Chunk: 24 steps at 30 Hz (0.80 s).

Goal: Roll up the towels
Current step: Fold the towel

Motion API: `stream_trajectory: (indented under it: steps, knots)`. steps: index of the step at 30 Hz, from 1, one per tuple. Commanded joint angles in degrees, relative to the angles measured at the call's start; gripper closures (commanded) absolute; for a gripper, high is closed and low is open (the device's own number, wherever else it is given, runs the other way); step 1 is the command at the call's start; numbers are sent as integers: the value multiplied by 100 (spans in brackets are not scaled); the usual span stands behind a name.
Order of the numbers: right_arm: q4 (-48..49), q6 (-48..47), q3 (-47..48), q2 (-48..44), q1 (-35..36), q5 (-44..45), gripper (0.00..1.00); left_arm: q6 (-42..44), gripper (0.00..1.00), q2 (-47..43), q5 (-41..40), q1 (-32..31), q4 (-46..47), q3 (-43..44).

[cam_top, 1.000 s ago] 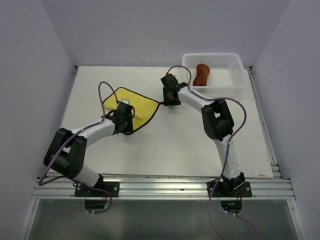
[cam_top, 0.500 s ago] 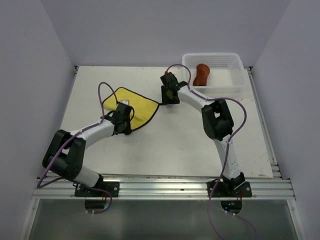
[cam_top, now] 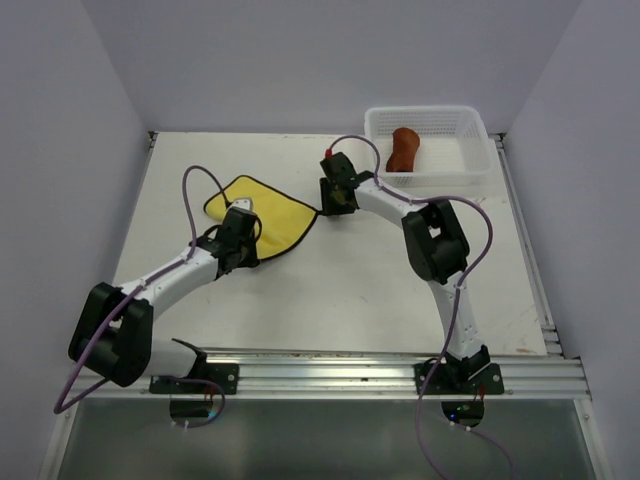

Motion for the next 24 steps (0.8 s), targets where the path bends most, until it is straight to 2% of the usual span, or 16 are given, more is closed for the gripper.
stream_trajectory:
  steps: [1,5,11,12,19,24]
  knots:
    - [18,18,-202,-44,53,-263,59,-49,100,-247,-65,-25,-73,6]
    - [27,18,-176,-44,53,-298,68,3,100,-388,-118,-25,-178,76]
    - [123,-184,-333,-167,45,-623,93,65,100,-450,-232,-25,-240,112]
    - [158,-237,-360,-193,53,-641,100,74,100,-450,-250,-25,-240,103]
    - [343,-483,-957,-975,53,-615,100,197,100,-503,-267,-25,-222,305]
    - [343,-466,-1528,-2150,53,-465,100,320,100,-739,-294,-25,-336,594]
